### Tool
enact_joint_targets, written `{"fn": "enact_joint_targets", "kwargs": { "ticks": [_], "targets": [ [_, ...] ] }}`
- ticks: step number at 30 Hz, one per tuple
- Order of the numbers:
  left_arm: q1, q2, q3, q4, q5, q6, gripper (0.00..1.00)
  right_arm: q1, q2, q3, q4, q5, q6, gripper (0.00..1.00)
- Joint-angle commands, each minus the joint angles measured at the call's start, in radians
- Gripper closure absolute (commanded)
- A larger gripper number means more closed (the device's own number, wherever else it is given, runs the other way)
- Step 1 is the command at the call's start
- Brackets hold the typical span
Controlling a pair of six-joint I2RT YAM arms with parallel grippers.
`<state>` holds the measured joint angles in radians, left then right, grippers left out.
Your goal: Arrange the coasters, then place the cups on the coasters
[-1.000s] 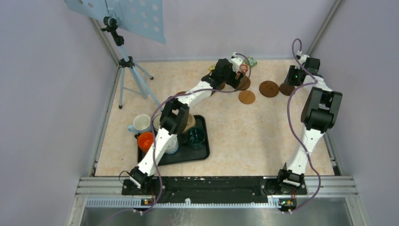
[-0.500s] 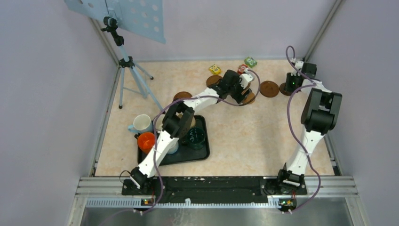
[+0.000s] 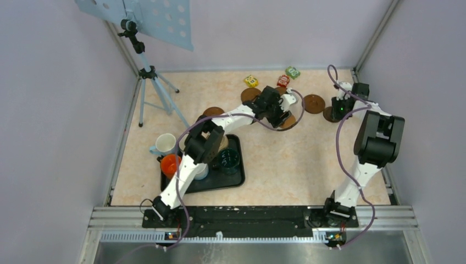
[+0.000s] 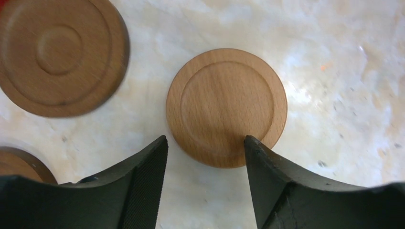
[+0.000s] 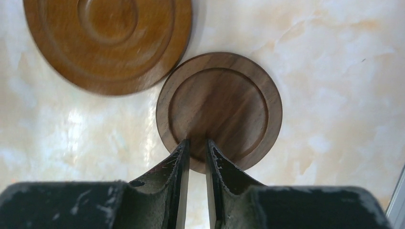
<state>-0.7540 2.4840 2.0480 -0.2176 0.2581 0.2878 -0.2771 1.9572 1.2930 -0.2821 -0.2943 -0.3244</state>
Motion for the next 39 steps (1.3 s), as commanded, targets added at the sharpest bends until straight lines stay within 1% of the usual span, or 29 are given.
{"fn": "enact_joint_targets", "kwargs": {
  "ticks": [1, 8, 14, 20, 28, 34, 37, 39],
  "targets": [
    [-0.004, -0.107, -0.091, -0.096, 0.065, 0.012, 0.35, 0.005, -0.050, -0.088, -0.174, -0.030, -0.072, 0.81],
    [-0.005, -0.216, -0.273, -0.169, 0.107, 0.039, 0.41, 0.006, -0.138, -0.204, -0.241, -0.118, -0.149, 0.81],
    [-0.019, -0.323, -0.440, -0.201, 0.115, 0.057, 0.41, 0.035, -0.189, -0.285, -0.307, -0.161, -0.234, 0.81],
    [-0.066, -0.396, -0.577, -0.203, 0.111, 0.076, 0.41, 0.085, -0.241, -0.354, -0.381, -0.158, -0.327, 0.82],
    [-0.146, -0.445, -0.644, -0.200, 0.104, 0.063, 0.40, 0.090, -0.296, -0.408, -0.507, -0.162, -0.434, 0.81],
    [-0.182, -0.461, -0.676, -0.199, 0.118, 0.064, 0.39, 0.092, -0.344, -0.447, -0.634, -0.205, -0.538, 0.80],
    [-0.186, -0.459, -0.678, -0.203, 0.131, 0.063, 0.38, 0.077, -0.380, -0.418, -0.666, -0.229, -0.548, 0.78],
    [-0.185, -0.462, -0.673, -0.203, 0.137, 0.061, 0.36, 0.049, -0.394, -0.355, -0.683, -0.274, -0.540, 0.74]
  ]
}}
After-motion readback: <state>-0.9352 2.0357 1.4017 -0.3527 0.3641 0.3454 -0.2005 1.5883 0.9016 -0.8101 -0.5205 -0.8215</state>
